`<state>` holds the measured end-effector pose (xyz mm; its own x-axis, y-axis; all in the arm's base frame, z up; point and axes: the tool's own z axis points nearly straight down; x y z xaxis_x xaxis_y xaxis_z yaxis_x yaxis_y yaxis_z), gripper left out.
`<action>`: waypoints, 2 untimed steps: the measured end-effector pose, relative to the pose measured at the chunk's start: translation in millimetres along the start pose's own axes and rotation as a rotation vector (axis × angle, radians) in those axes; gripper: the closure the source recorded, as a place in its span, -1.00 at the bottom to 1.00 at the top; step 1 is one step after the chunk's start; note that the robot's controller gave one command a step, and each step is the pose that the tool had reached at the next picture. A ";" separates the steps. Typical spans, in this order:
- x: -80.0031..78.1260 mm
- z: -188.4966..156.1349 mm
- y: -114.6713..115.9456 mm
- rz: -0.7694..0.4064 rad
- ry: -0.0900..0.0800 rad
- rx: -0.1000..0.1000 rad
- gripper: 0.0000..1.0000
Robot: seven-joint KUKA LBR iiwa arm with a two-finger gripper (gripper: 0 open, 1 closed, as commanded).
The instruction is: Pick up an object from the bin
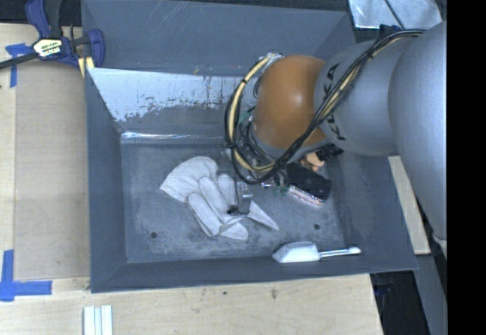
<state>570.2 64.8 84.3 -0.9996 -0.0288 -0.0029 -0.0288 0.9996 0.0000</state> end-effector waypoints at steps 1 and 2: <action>-6.4 6.3 21.7 0.028 -0.003 -0.001 1.00; -6.4 6.3 21.7 0.028 -0.003 -0.001 1.00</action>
Offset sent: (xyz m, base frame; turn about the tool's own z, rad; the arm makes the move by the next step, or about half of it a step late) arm 0.0000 0.0000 0.0000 0.0000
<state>576.0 86.7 78.0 -1.0000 -0.0009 -0.0056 -0.0009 1.0000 0.0012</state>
